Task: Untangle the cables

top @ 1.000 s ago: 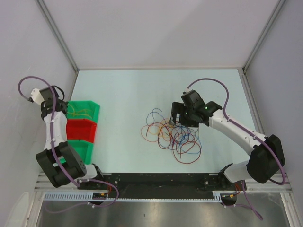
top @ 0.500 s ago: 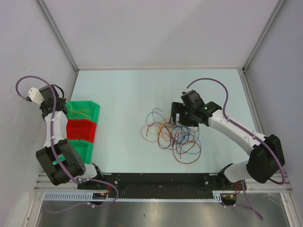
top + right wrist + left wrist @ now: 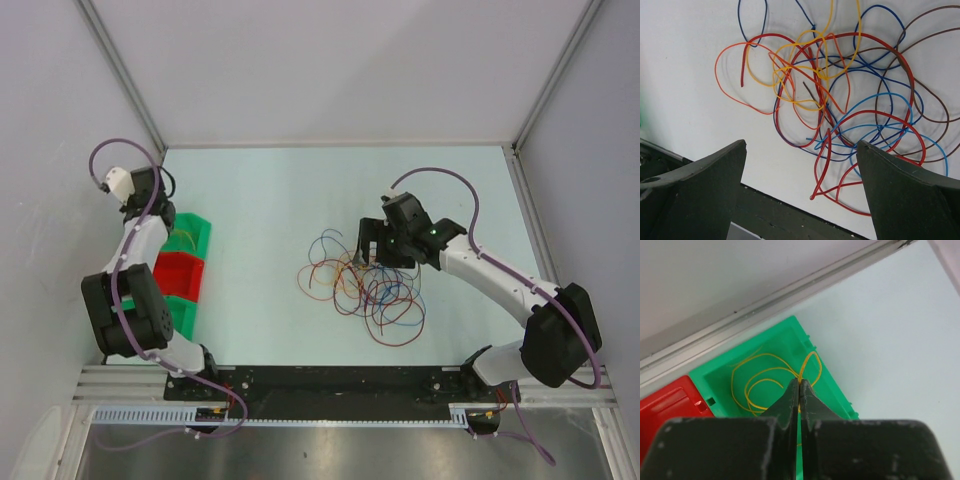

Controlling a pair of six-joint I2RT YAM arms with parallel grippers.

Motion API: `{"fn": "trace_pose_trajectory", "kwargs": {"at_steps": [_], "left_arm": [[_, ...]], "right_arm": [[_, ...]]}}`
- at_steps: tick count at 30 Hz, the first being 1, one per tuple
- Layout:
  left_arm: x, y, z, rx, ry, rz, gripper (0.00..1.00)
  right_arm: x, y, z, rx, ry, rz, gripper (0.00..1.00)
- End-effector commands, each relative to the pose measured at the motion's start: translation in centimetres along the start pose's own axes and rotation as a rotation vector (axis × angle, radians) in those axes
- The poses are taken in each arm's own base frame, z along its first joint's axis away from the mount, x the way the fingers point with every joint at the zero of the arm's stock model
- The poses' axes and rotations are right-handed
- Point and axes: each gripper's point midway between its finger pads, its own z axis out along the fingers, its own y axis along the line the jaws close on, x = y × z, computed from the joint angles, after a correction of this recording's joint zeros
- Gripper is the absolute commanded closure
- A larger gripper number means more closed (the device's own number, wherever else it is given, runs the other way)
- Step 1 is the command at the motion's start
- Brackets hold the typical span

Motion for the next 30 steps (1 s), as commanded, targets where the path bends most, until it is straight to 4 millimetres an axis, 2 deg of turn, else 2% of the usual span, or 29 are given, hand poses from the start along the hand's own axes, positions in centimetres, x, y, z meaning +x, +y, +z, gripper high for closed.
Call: {"fn": "trace_pose_trajectory", "kwargs": {"at_steps": [1, 5, 13, 14, 15, 18, 20, 24, 29, 30], "left_arm": [[1.7, 1.0, 0.6, -0.055, 0.01, -0.03, 1.0], [4.0, 1.8, 1.3, -0.095, 0.07, -0.038, 1.0], [6.3, 1.2, 2.8, -0.134, 0.188, -0.06, 0.99], [6.4, 1.0, 2.9, -0.121, 0.197, -0.072, 0.97], [6.9, 1.3, 2.9, -0.123, 0.203, -0.078, 0.9], [6.1, 1.2, 2.4, -0.094, 0.175, -0.093, 0.73], [5.1, 1.0, 1.7, -0.079, 0.151, -0.105, 0.61], [2.6, 0.3, 0.3, -0.035, 0.109, -0.123, 0.45], [-0.9, -0.6, -2.1, 0.017, 0.068, -0.127, 0.32], [-2.1, -1.1, -3.1, 0.043, 0.049, -0.138, 0.3]], "right_arm": [[-0.9, 1.4, -0.5, -0.078, -0.033, -0.028, 0.04], [-0.7, 1.6, -0.5, -0.09, -0.022, -0.031, 0.04], [-0.2, 1.9, 0.4, -0.114, 0.001, -0.016, 0.04], [-0.2, 1.9, 0.4, -0.116, 0.001, -0.016, 0.04], [-0.2, 1.9, 0.4, -0.117, 0.001, -0.018, 0.04], [-0.3, 2.2, 0.1, -0.133, -0.003, -0.018, 0.04], [-0.3, 2.3, 0.0, -0.139, -0.004, -0.011, 0.04], [-0.4, 2.7, -0.2, -0.142, -0.016, -0.01, 0.04], [-0.8, 2.5, -0.8, -0.131, -0.039, 0.0, 0.04], [-0.9, 2.6, -0.9, -0.131, -0.041, 0.001, 0.04]]}}
